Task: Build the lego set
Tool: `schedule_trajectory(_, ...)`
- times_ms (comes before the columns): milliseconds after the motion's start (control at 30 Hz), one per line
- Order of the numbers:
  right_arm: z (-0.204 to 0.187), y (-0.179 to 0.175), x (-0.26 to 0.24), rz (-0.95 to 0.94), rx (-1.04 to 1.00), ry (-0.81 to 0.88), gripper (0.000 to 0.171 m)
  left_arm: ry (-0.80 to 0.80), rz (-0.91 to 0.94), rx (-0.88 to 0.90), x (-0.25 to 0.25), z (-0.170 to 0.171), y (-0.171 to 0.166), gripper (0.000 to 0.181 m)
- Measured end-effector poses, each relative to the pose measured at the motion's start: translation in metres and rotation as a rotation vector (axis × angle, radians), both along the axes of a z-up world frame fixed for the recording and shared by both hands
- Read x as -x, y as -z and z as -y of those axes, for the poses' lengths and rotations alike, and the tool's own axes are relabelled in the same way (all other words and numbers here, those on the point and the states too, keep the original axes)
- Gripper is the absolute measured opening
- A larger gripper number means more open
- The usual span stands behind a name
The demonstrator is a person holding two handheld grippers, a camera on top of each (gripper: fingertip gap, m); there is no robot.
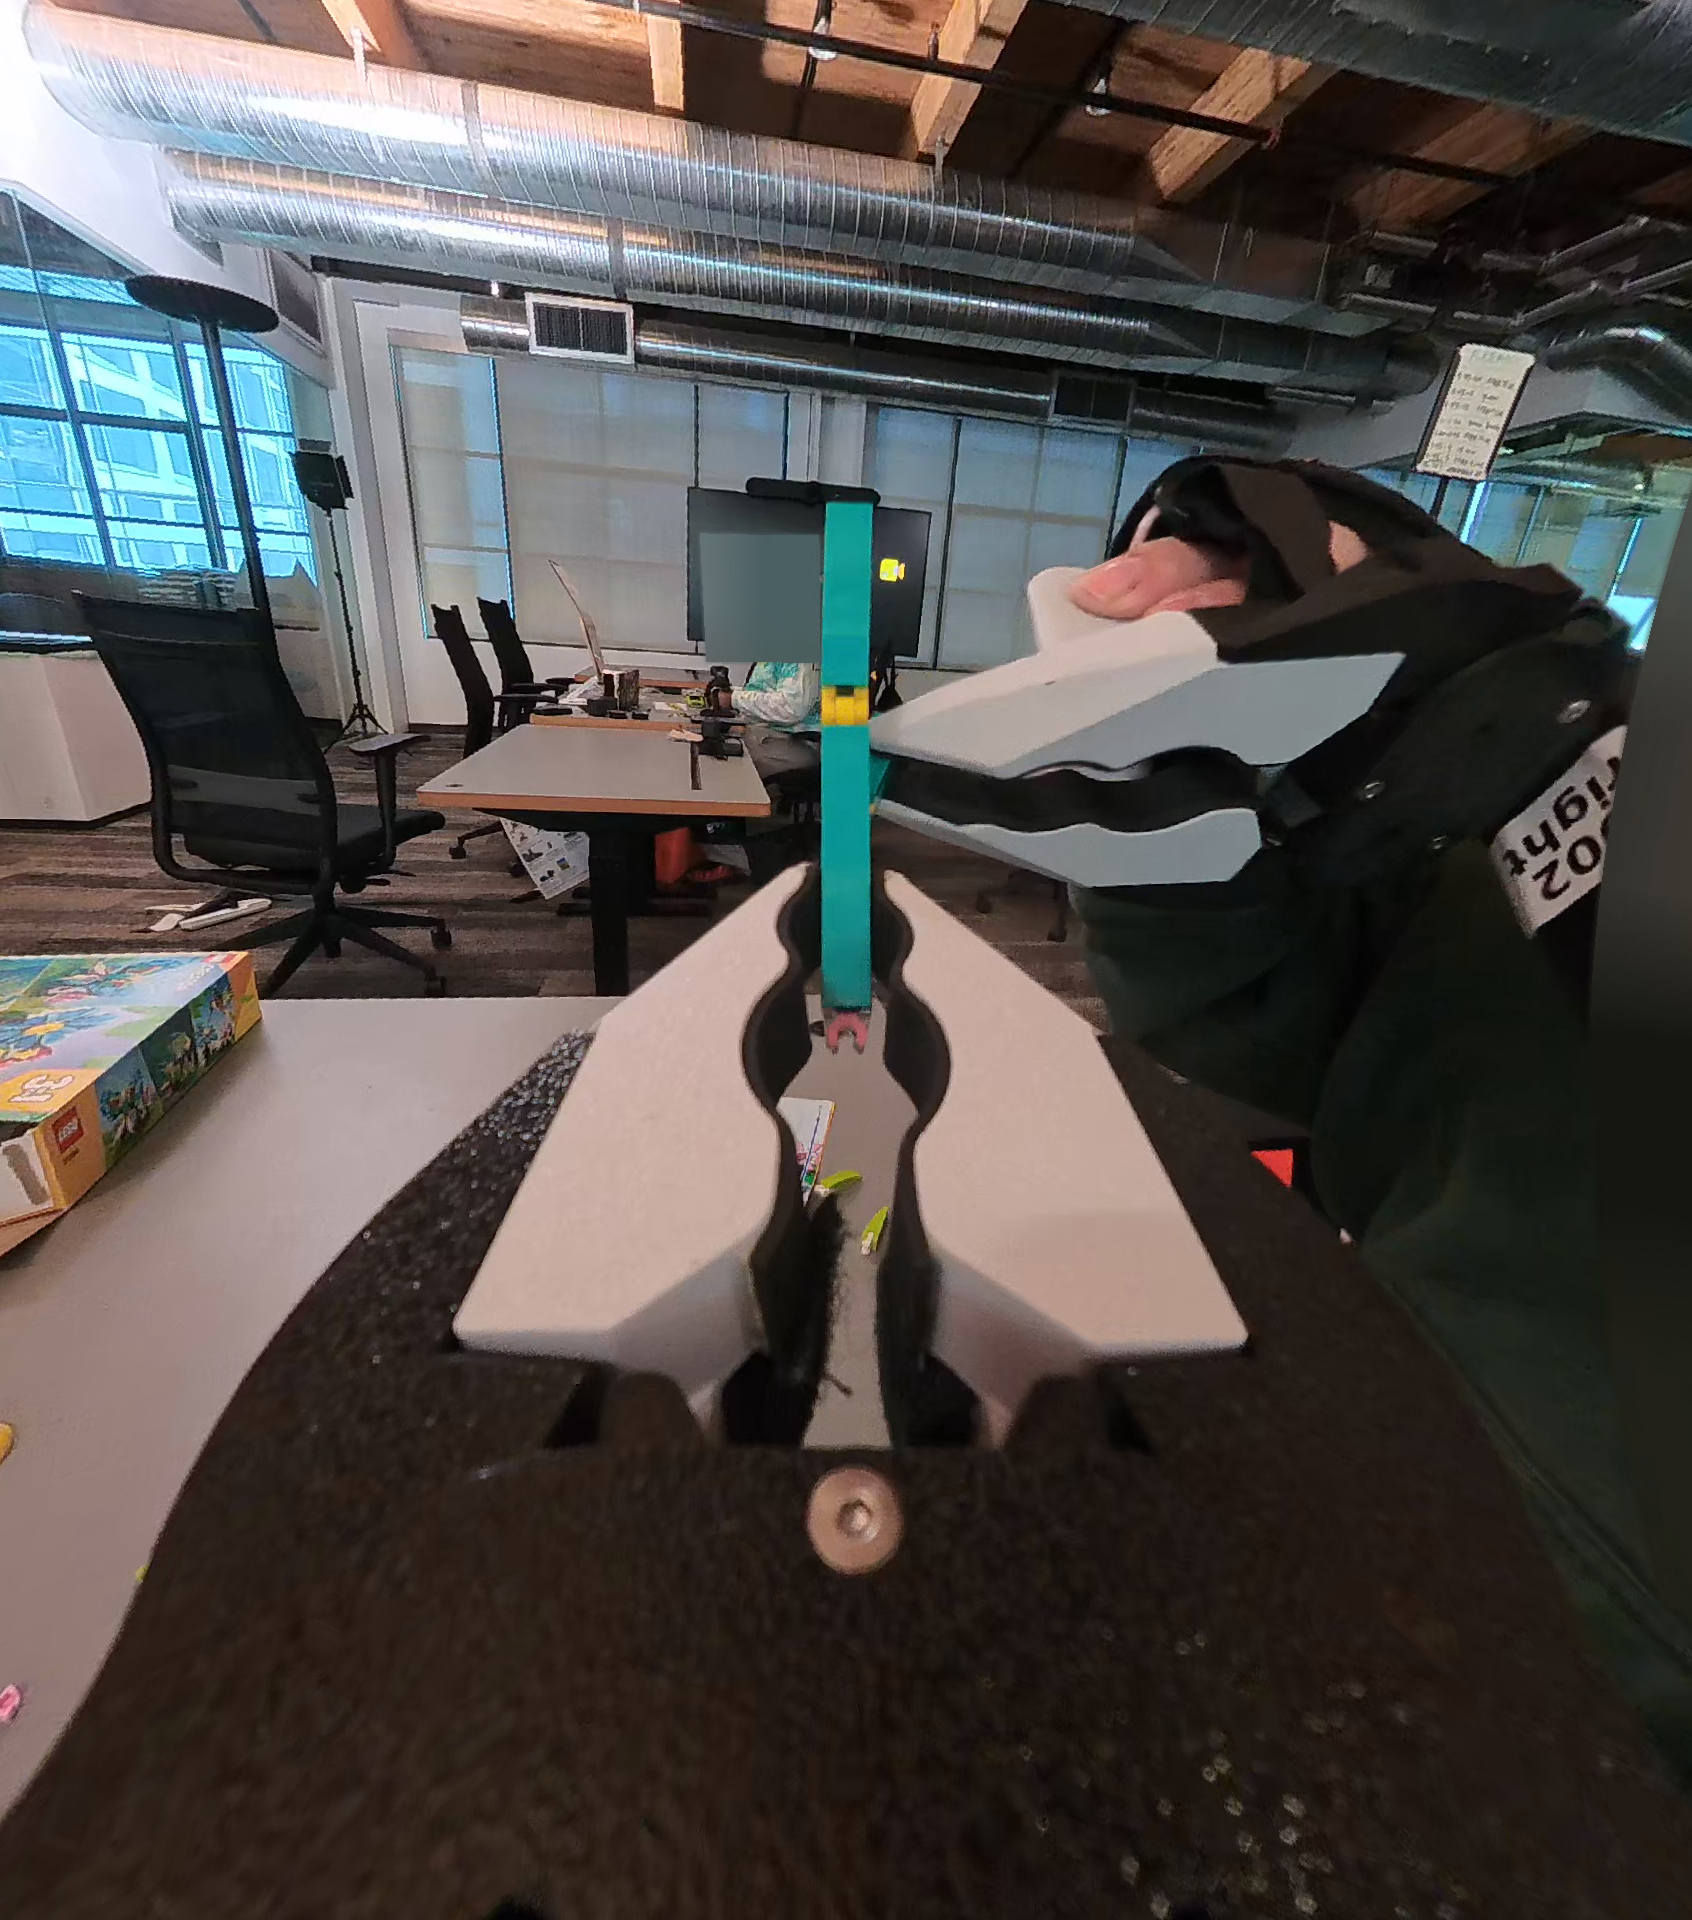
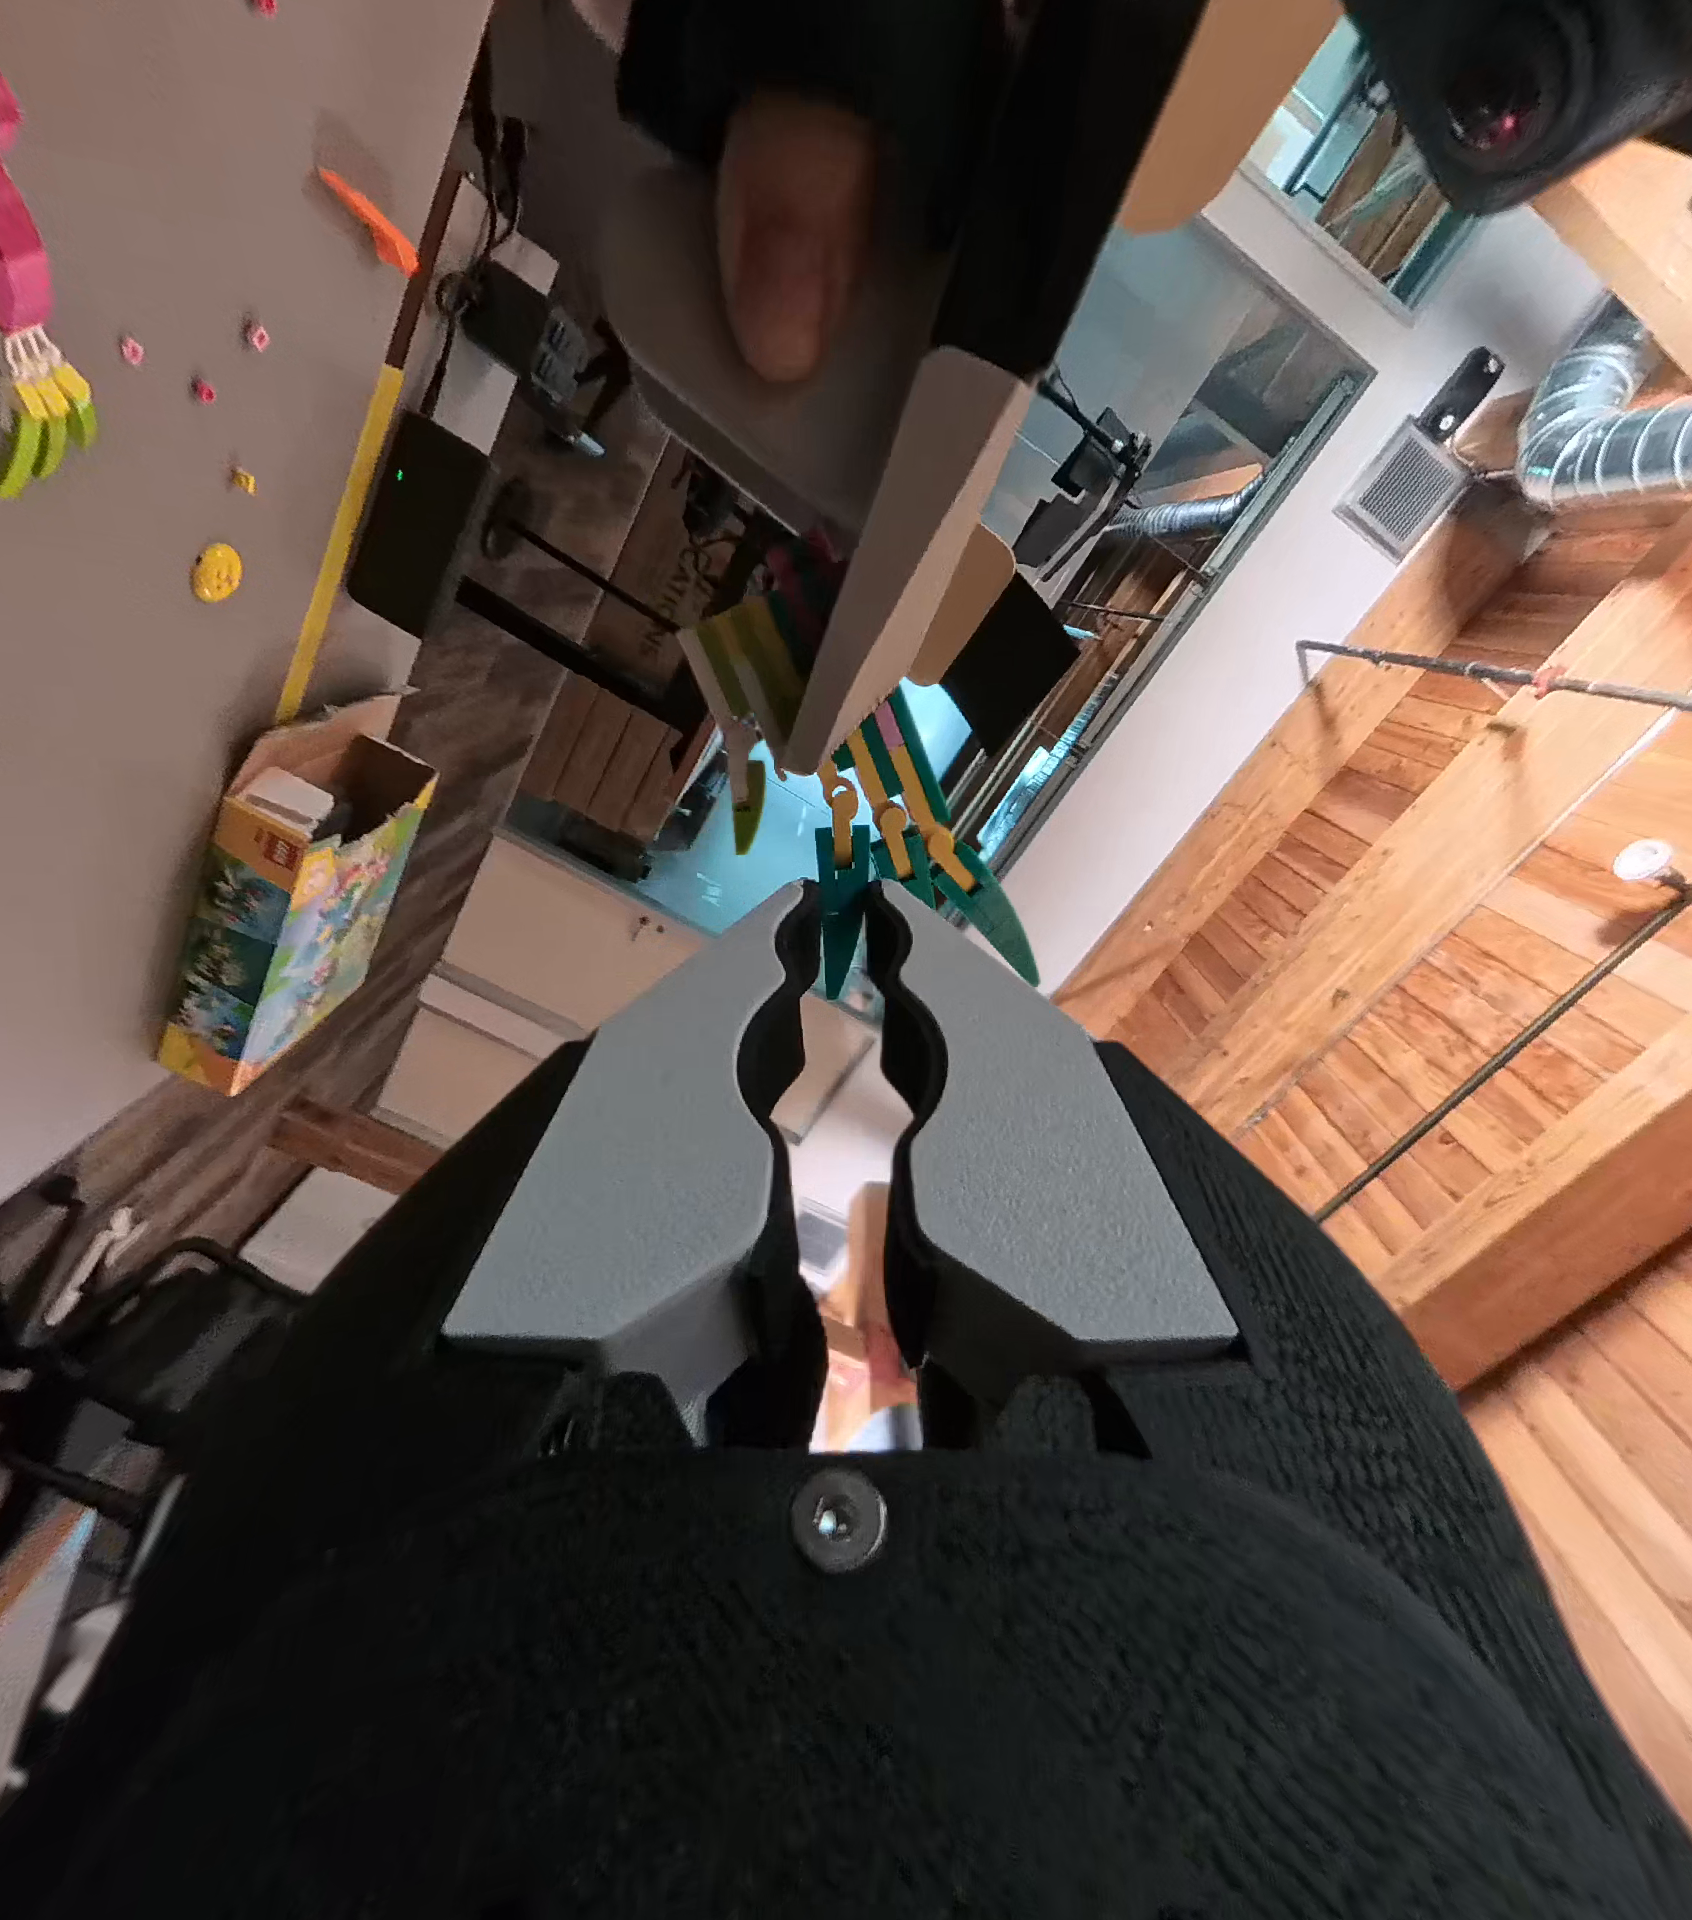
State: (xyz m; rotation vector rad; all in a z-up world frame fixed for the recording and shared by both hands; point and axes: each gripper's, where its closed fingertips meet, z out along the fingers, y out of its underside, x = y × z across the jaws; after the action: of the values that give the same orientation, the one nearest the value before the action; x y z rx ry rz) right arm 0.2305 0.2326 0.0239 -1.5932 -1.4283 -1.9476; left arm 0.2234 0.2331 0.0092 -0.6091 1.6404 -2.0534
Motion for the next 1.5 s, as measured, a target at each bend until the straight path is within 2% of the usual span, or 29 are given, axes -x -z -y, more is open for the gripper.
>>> schedule_trajectory(533,0.007,0.008,0.002,0.077,0.117,-0.017,0.006,-0.018,-0.009,-0.078,-0.001,0.009,0.008,0.006)
schedule_trajectory(733,0.009,0.009,0.001,0.013,0.11,-0.004,0.006,-0.044,0.0,-0.114,-0.001,0.011,0.01,0.006)
schedule_trajectory(967,0.017,0.019,0.004,-0.154,0.187,-0.025,0.006,0.033,-0.029,-0.154,0.001,0.018,0.019,0.006)
schedule_trajectory(1167,0.018,0.016,0.008,-0.268,0.159,-0.042,0.006,0.046,0.005,-0.157,0.004,0.019,0.017,0.006)
schedule_trajectory(1500,0.019,0.014,0.012,-0.339,0.145,-0.075,0.006,0.113,0.028,-0.123,0.011,0.021,0.013,0.006)
